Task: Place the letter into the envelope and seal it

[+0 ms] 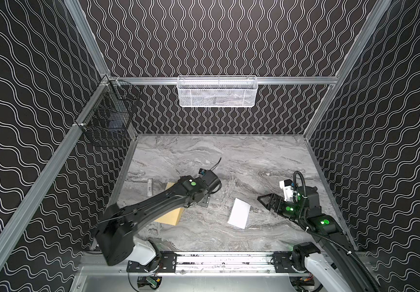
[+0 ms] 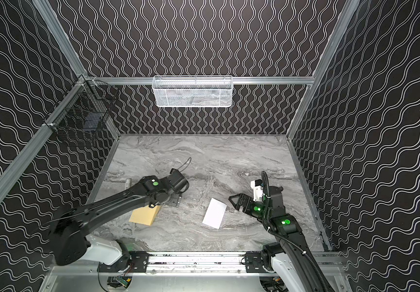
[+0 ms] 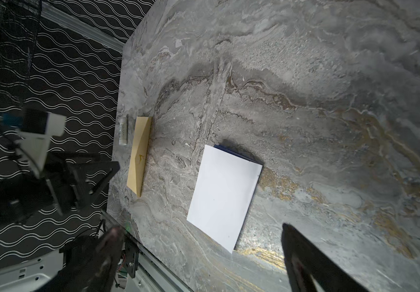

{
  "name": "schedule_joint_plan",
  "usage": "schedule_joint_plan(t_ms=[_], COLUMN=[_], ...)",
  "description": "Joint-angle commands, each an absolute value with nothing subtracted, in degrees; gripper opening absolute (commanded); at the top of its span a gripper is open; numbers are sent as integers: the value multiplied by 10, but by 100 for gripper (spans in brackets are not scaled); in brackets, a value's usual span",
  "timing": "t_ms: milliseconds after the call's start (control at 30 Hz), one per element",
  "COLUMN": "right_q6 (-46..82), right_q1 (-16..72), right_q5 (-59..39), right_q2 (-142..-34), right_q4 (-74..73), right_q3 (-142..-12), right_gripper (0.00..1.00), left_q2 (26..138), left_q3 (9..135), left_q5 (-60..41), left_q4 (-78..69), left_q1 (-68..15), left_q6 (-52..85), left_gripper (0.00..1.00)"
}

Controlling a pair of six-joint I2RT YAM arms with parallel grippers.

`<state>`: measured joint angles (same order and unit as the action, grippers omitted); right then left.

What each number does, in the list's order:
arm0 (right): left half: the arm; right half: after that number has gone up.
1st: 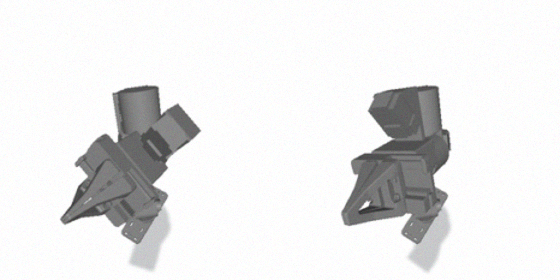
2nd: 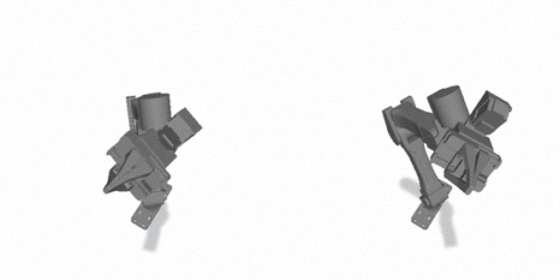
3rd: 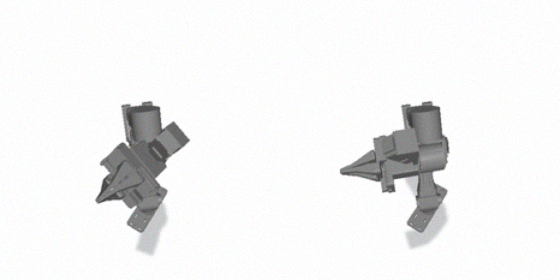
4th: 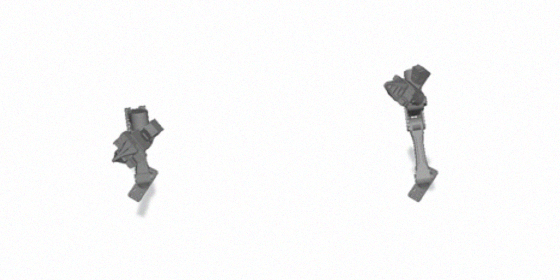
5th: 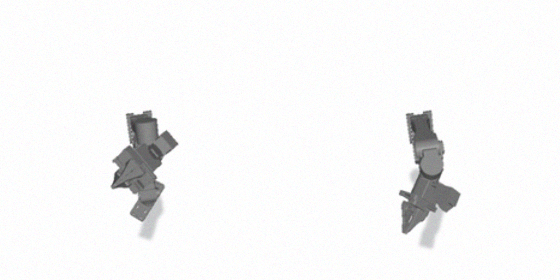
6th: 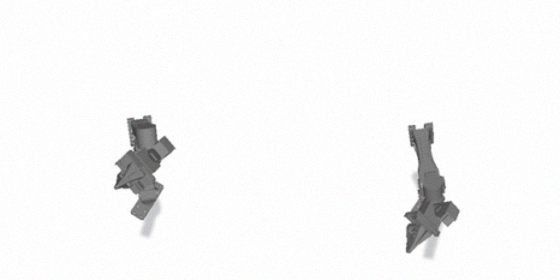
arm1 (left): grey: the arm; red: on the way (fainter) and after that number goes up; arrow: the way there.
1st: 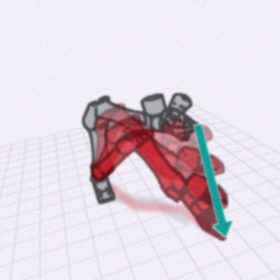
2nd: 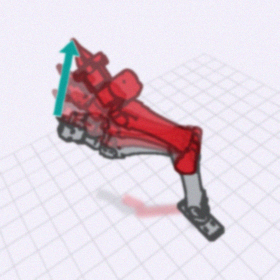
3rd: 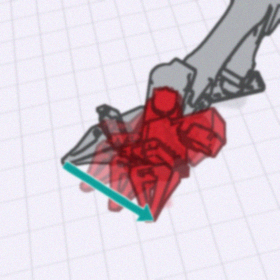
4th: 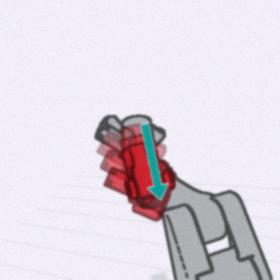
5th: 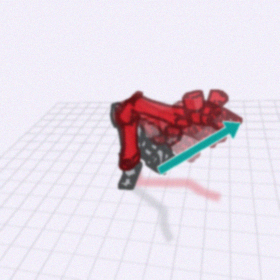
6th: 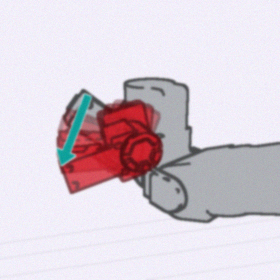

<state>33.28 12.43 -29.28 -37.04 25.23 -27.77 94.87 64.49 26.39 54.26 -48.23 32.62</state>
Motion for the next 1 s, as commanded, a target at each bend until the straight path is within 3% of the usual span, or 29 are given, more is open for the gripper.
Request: schedule_joint_plan(t_ms=[0, 500, 767, 967], right_q6=[330, 334, 325, 313], right_q1=[125, 125, 125, 125], right_q5=[-314, -320, -314, -301], right_q2=[-368, -357, -377, -378], right_q4=[228, 228, 234, 254], right_q3=[-276, -267, -279, -286], right_gripper=[99, 99, 99, 99], left_q2=[994, 1136, 1121, 1089], left_q3=[648, 655, 659, 671], left_q5=[346, 310, 287, 217], left_q4=[575, 487, 481, 459], left_q1=[-468, -399, -398, -399], left_q6=[303, 242, 235, 228], left_gripper=[76, 40, 0, 0])
